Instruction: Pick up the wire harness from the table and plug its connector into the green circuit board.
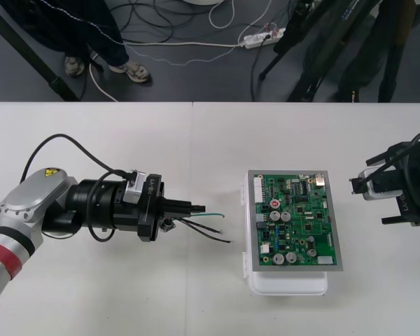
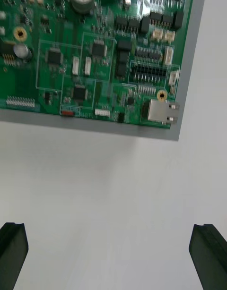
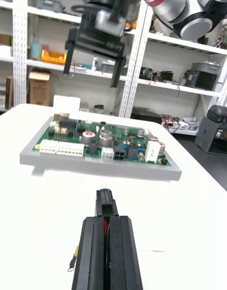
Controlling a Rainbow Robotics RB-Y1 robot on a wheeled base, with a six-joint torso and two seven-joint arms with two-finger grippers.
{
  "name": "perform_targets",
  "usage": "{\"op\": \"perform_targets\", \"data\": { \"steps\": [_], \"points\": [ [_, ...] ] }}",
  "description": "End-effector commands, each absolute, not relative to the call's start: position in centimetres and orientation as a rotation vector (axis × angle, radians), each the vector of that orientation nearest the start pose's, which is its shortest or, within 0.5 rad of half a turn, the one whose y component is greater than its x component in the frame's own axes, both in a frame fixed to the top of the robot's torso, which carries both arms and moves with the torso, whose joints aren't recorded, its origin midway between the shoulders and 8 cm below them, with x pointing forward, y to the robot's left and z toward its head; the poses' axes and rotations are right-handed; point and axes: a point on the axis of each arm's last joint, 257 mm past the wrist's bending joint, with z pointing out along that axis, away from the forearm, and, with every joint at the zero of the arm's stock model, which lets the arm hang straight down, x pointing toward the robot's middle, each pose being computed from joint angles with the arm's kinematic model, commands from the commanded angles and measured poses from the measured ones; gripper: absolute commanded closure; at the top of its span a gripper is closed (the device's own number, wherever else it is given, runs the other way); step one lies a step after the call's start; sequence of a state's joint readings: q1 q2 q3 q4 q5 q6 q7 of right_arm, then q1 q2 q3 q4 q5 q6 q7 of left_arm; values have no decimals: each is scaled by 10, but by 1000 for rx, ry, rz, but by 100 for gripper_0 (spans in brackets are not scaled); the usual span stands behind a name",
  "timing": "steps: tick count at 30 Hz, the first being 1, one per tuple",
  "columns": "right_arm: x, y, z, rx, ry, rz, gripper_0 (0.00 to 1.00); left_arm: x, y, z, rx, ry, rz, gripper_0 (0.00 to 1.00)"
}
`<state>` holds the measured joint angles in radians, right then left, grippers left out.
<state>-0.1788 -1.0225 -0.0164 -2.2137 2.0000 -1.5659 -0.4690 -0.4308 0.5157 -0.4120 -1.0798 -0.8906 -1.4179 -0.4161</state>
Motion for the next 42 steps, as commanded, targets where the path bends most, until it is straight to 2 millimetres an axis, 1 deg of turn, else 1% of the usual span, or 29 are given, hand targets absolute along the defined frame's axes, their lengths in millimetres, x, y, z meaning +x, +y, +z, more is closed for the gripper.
{"op": "perform_targets", "data": {
  "steps": [1,6,11,13,16,22,26,31,35,38,42],
  "points": [
    [378,-287,-191,-2057,1783,-303,0,362,21,-190,1409,861,-1079,100],
    [375,-284,-205,-2081,1793,-305,0,360,14,-190,1409,848,-1080,100],
    [372,-286,-223,-2107,1824,-317,0,356,9,-199,1421,869,-1095,100],
    [370,-286,-231,-2101,1851,-288,0,354,6,-203,1426,882,-1099,100],
    [370,-282,-238,-2086,1866,-257,0,355,2,-207,1429,893,-1091,100],
    [371,-276,-247,-2081,1873,-265,0,359,-7,-212,1435,912,-1074,100],
    [376,-272,-248,-2051,1881,-280,0,363,-12,-214,1446,923,-1056,100],
    [379,-267,-251,-2025,1892,-286,0,369,-16,-209,1449,915,-1038,100],
    [382,-262,-256,-1996,1911,-298,0,368,-21,-212,1466,917,-1036,100],
    [382,-258,-260,-1982,1923,-291,0,368,-24,-211,1463,911,-1036,100],
    [383,-255,-260,-1967,1931,-291,0,369,-27,-211,1464,911,-1032,100]
  ]
}}
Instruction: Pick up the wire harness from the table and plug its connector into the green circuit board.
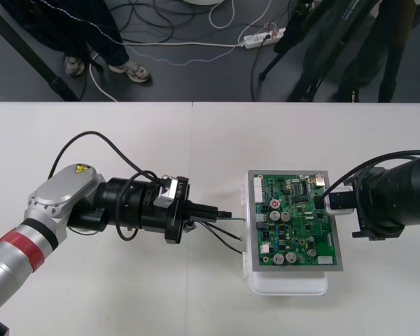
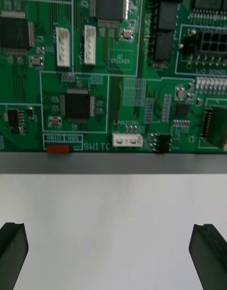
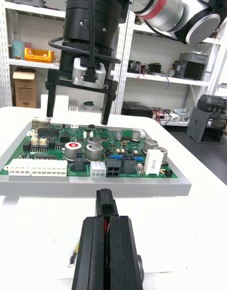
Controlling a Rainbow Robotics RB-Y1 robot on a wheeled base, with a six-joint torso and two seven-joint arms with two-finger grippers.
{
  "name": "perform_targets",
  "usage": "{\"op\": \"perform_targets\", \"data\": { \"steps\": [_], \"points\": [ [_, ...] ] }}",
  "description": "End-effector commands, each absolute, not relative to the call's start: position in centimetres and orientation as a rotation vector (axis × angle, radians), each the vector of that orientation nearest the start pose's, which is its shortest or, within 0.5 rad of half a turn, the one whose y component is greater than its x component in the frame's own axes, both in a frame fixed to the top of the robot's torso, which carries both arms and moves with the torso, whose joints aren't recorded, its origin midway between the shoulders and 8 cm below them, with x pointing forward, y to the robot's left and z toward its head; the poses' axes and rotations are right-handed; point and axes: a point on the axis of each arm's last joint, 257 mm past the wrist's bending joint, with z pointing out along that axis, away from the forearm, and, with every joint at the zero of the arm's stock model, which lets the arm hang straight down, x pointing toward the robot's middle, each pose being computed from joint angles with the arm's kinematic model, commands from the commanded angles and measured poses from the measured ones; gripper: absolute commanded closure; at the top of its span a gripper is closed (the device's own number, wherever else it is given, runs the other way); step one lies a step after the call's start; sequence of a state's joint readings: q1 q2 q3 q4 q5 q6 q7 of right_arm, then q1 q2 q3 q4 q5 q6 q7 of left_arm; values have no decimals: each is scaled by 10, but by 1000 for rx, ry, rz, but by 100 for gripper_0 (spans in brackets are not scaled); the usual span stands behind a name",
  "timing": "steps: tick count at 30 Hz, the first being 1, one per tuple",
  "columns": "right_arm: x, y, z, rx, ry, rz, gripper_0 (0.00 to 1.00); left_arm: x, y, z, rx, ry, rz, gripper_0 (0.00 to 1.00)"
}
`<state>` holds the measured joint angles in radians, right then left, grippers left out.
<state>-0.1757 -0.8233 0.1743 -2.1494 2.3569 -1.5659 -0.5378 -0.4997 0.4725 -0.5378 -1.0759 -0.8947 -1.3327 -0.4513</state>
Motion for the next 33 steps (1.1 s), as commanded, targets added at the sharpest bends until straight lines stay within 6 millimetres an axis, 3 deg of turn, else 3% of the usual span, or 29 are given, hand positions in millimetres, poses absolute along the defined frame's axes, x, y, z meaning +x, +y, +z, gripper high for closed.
{"op": "perform_targets", "data": {
  "steps": [1,21,33],
  "points": [
    [382,-255,-261,-1963,1935,-286,0,368,-28,-212,1468,912,-1033,100],
    [379,-245,-264,-1996,1903,-327,0,365,-49,-219,1491,925,-1038,100],
    [381,-230,-266,-1970,1896,-303,0,358,-66,-219,1482,913,-1057,100]
  ]
}}
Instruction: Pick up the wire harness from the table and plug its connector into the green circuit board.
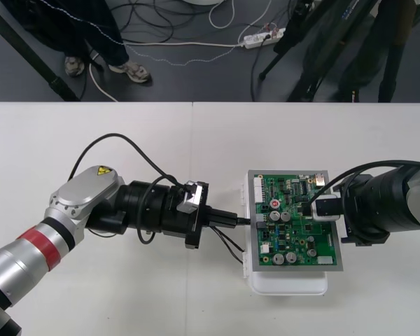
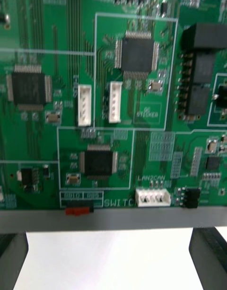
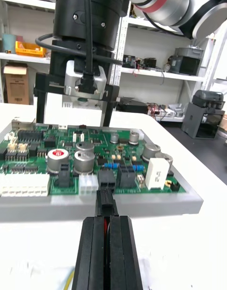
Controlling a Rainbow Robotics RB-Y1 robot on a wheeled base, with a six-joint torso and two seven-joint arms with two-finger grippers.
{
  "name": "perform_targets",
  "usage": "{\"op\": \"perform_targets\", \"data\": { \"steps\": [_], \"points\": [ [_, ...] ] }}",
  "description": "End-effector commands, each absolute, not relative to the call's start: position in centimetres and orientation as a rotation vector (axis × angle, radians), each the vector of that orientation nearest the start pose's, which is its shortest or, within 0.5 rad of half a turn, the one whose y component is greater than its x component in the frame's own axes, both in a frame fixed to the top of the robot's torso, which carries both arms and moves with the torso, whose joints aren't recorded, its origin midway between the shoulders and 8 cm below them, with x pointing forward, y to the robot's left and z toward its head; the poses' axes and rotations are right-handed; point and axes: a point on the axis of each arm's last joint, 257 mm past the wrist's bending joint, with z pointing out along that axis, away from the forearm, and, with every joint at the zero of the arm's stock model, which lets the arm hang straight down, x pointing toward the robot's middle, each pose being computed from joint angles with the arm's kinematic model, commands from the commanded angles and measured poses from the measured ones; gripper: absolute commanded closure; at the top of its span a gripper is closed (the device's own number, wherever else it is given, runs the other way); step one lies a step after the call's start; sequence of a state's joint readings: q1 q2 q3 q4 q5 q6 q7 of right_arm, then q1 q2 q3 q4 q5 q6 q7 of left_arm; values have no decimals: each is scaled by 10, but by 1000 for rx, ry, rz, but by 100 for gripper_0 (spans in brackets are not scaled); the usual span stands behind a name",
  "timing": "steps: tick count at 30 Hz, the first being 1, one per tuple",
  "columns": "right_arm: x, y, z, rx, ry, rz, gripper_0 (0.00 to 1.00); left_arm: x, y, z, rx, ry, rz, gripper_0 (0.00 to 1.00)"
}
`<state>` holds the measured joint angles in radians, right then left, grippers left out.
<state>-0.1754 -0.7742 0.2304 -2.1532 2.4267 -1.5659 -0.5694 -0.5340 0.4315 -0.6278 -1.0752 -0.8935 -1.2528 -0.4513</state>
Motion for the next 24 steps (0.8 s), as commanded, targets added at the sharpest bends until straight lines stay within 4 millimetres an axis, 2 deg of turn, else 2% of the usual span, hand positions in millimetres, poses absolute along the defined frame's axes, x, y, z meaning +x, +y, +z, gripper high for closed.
{"op": "perform_targets", "data": {
  "steps": [1,24],
  "points": [
    [381,-230,-266,-1967,1898,-303,0,357,-67,-219,1484,913,-1058,100],
    [377,-223,-272,-1975,1899,-293,0,355,-71,-226,1497,918,-1047,100]
  ]
}}
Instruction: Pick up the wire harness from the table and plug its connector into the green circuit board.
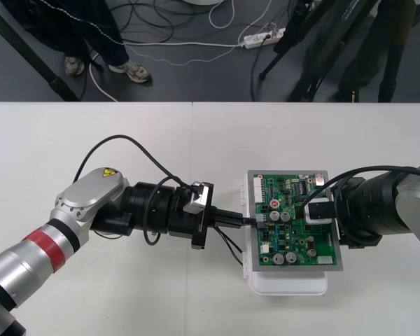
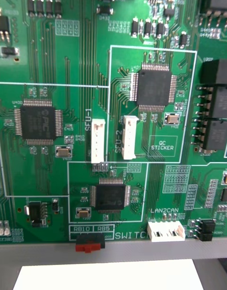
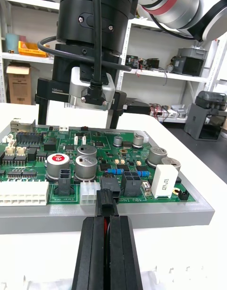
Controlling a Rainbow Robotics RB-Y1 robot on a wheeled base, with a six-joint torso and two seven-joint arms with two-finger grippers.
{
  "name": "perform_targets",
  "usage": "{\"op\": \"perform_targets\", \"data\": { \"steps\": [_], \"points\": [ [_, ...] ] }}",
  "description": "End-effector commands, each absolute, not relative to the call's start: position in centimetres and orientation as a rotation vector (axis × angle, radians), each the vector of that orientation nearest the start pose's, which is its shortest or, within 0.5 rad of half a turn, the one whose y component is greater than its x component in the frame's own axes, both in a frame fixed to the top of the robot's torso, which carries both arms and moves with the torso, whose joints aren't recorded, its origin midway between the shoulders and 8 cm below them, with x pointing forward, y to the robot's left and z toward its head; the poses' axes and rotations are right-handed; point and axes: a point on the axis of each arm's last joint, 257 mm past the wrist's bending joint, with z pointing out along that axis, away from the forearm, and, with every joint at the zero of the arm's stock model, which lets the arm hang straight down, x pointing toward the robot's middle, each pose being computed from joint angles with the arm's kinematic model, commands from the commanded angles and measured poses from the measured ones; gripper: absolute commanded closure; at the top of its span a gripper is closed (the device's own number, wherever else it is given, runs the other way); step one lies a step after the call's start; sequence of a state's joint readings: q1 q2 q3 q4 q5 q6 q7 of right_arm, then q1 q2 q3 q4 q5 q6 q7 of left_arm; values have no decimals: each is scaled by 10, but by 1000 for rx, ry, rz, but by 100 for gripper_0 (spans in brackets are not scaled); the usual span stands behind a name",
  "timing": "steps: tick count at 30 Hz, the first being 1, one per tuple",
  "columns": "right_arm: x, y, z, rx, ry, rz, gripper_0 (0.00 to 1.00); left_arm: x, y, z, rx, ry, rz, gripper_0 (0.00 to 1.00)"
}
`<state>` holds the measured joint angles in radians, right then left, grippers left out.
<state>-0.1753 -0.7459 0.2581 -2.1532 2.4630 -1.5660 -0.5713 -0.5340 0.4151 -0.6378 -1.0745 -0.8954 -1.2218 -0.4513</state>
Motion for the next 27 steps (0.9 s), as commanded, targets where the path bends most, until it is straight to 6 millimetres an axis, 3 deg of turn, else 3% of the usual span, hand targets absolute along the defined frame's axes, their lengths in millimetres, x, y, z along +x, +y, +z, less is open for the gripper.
{"op": "perform_targets", "data": {
  "steps": [1,27],
  "points": [
    [377,-223,-273,-1973,1903,-289,0,355,-72,-226,1499,917,-1048,100],
    [376,-221,-273,-1903,1965,-259,0,354,-82,-229,1492,888,-1010,100]
  ]
}}
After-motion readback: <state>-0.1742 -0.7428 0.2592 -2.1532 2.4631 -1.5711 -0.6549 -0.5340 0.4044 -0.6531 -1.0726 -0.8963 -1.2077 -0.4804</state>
